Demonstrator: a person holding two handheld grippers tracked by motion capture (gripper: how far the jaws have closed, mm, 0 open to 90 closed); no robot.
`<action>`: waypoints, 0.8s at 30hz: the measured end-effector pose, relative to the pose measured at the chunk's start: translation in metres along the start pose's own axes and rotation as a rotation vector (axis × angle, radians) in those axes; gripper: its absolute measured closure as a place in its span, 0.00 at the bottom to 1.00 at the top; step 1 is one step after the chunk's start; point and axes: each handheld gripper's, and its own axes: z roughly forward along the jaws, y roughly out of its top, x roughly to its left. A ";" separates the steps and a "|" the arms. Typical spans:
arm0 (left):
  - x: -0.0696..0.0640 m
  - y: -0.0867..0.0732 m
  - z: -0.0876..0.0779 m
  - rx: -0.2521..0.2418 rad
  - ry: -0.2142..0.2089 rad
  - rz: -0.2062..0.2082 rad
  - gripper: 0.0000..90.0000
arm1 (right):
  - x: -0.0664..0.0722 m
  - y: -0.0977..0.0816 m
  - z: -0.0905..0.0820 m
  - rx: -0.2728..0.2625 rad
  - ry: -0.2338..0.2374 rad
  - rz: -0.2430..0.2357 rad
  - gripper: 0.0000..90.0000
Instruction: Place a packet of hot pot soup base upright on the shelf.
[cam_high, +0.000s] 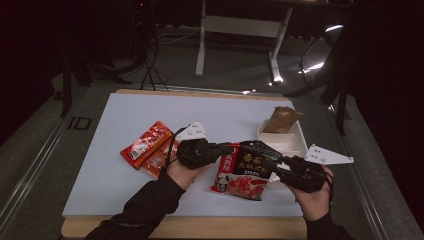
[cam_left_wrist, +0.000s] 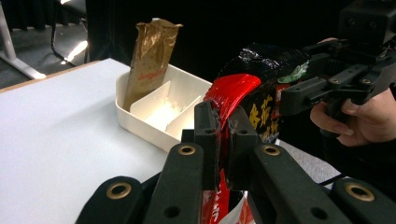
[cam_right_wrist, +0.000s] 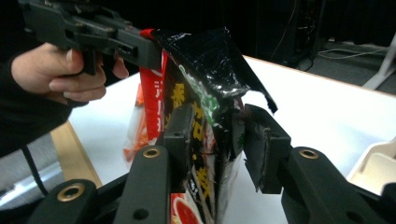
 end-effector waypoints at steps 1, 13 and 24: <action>0.001 0.000 0.000 -0.005 -0.003 -0.008 0.96 | 0.000 0.001 0.000 0.003 0.004 0.000 0.73; 0.011 -0.004 -0.001 0.010 -0.032 -0.066 0.96 | 0.001 0.011 0.006 0.024 0.009 -0.010 0.84; 0.008 0.000 -0.011 -0.030 -0.051 -0.033 0.80 | 0.010 0.028 -0.002 0.002 0.002 -0.067 0.87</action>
